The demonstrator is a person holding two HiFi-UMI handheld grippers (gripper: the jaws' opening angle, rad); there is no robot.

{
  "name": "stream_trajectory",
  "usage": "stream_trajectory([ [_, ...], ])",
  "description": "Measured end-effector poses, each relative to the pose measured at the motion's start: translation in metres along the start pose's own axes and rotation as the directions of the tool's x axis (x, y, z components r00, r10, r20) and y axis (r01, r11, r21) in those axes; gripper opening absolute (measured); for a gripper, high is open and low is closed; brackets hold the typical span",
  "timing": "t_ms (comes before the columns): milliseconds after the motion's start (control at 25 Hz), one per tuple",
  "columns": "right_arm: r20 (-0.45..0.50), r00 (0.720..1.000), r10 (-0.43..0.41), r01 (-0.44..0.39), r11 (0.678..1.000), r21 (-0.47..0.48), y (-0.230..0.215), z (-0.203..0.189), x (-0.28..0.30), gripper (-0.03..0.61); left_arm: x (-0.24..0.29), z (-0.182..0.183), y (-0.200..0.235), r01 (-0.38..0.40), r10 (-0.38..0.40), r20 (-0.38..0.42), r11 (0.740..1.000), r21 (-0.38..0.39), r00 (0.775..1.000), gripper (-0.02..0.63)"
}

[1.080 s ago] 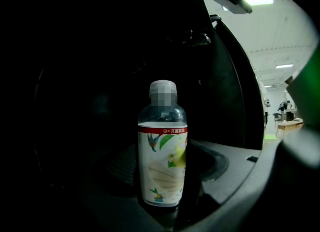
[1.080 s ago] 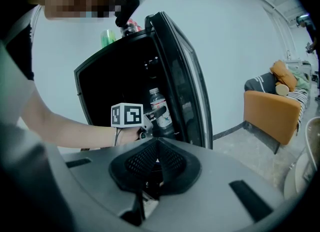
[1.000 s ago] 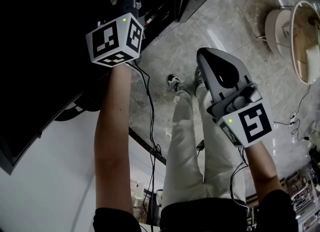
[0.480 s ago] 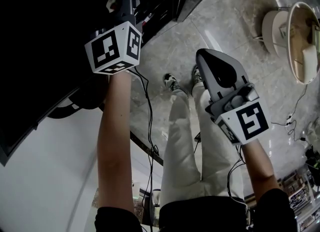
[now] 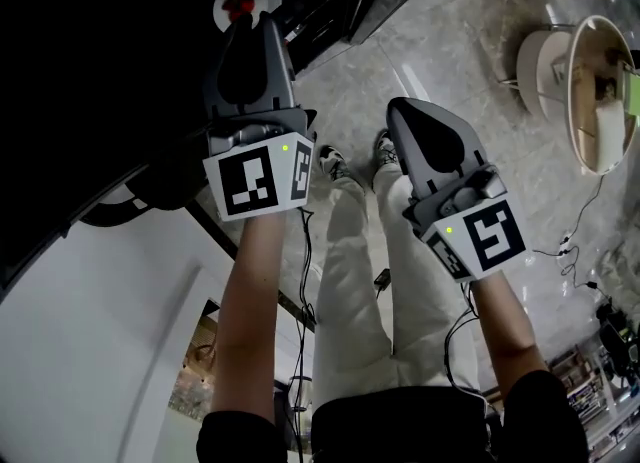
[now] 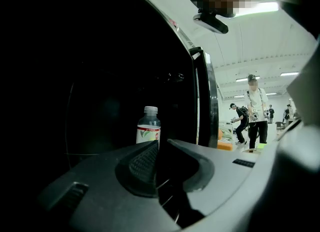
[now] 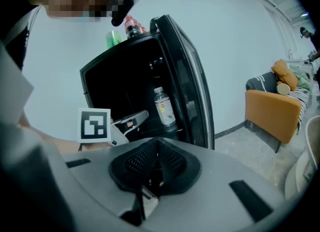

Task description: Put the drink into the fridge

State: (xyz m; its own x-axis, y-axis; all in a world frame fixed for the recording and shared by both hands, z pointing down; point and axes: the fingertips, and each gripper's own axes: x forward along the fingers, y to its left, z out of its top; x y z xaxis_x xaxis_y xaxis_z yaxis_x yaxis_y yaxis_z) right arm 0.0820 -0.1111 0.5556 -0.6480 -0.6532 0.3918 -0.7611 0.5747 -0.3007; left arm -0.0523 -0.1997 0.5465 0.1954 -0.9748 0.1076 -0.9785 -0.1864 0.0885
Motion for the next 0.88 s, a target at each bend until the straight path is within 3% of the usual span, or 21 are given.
stream_trajectory([
  [80, 0.007, 1.000, 0.003, -0.003, 1.000, 0.004, 0.005, 0.000, 0.003, 0.014, -0.015, 0.000, -0.012, 0.019, -0.019, 0.001, 1.000, -0.004, 1.000, 0.025],
  [280, 0.003, 0.999, 0.042, -0.042, 0.999, -0.011, 0.025, 0.000, 0.008, 0.014, -0.052, -0.002, -0.035, 0.085, -0.085, -0.013, 0.996, 0.006, 0.996, 0.011],
  [640, -0.010, 0.995, 0.095, -0.095, 0.995, 0.013, 0.051, -0.011, 0.004, 0.014, -0.119, -0.026, -0.065, 0.052, -0.064, -0.114, 0.993, -0.104, 0.991, 0.011],
  [760, -0.016, 0.993, 0.114, -0.114, 0.993, -0.028, 0.068, -0.005, -0.005, 0.015, -0.148, -0.029, -0.074, 0.054, -0.078, -0.162, 0.988, -0.148, 0.984, 0.011],
  [880, -0.018, 0.992, 0.127, -0.128, 0.987, -0.099, 0.082, 0.005, -0.016, 0.014, -0.166, -0.015, -0.075, 0.065, -0.087, -0.170, 0.989, -0.133, 0.982, 0.010],
])
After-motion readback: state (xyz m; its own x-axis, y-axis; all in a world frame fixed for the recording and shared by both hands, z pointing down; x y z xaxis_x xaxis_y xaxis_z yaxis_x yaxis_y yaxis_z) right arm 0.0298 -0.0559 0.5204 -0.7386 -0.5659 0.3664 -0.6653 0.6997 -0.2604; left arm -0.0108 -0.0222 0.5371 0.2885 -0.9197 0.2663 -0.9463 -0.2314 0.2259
